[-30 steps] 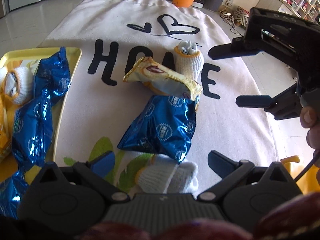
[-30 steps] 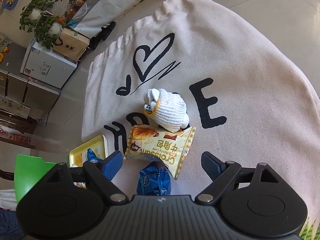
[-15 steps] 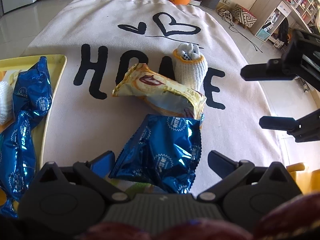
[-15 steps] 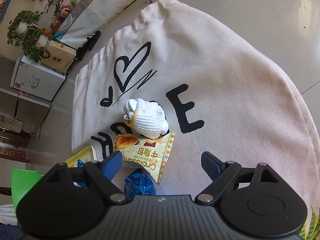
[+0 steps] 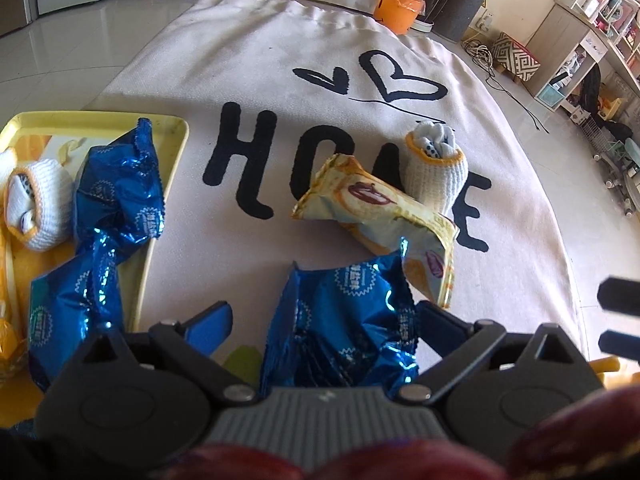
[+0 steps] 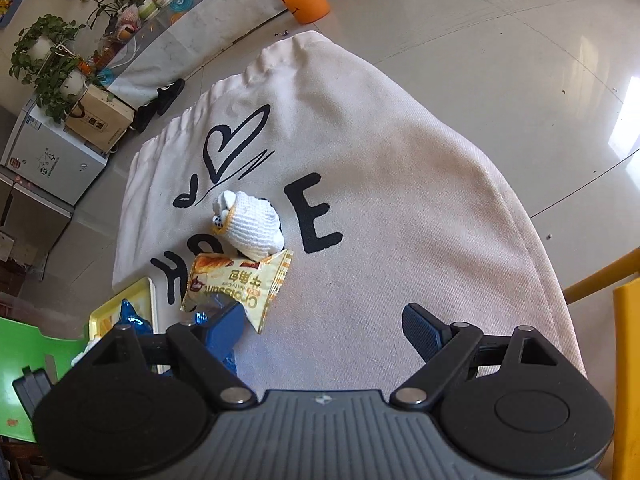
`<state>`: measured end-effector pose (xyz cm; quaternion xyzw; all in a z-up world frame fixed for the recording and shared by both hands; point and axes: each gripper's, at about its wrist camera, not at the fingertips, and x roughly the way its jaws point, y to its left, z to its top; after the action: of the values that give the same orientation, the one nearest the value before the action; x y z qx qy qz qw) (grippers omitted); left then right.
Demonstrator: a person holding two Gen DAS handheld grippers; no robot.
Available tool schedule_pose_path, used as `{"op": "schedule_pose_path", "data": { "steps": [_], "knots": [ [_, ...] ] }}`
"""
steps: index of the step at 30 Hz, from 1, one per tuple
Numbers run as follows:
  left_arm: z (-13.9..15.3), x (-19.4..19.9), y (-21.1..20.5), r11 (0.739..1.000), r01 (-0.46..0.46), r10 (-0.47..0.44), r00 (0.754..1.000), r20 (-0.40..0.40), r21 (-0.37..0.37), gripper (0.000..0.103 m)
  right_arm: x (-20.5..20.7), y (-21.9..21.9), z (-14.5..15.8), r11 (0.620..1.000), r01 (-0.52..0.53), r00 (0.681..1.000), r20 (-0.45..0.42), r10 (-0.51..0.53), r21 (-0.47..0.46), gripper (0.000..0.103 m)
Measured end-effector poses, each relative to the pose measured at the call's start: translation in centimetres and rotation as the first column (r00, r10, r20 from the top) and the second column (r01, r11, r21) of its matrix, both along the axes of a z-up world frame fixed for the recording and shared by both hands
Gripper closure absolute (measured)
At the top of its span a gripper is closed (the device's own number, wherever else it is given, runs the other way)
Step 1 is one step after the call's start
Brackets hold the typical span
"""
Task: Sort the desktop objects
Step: 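Lower the right tool onto the white glove and close while the left tool holds the blue packet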
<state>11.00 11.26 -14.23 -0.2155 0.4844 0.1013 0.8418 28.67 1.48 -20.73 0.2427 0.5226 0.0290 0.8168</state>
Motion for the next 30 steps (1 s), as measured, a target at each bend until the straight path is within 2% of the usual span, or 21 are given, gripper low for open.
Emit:
{"op": "schedule_pose_path", "data": {
  "steps": [4,9,15,22,27,28,30],
  "knots": [
    [-0.2,-0.2,1.1,1.0,-0.014,0.014,1.0,-0.011,-0.019,0.001,-2.1,2.6,-1.3,0.996,-0.088,0.995,-0.036,0.089,0.021,0.017],
    [-0.3,0.0,1.6,0.999,-0.009,0.008,1.0,-0.028,-0.042,0.001,-3.5,6.4,-3.1,0.973,-0.232,0.971,-0.052,0.232,0.01,0.017],
    [-0.5,0.2,2.0,0.997,-0.01,0.006,0.999,-0.052,-0.07,0.001,-3.8,9.5,-4.9,0.939,-0.342,0.939,-0.052,0.34,-0.032,0.017],
    [-0.5,0.4,2.4,0.996,-0.011,0.006,0.998,-0.063,-0.083,0.001,-3.8,11.7,-6.1,0.907,-0.411,0.912,-0.032,0.41,-0.093,0.017],
    [-0.5,0.5,2.7,0.998,-0.006,0.001,0.997,-0.071,-0.065,0.001,-3.5,11.7,-6.4,0.912,-0.398,0.917,-0.005,0.4,-0.098,0.017],
    [-0.6,0.6,2.8,0.997,-0.009,0.004,0.997,-0.072,-0.073,0.001,-3.4,11.8,-6.5,0.911,-0.401,0.915,0.001,0.403,-0.101,0.019],
    [-0.6,0.6,2.9,0.997,-0.012,0.006,0.997,-0.074,-0.08,0.001,-3.3,12.0,-6.8,0.905,-0.412,0.91,0.005,0.415,-0.107,0.03]
  ]
}}
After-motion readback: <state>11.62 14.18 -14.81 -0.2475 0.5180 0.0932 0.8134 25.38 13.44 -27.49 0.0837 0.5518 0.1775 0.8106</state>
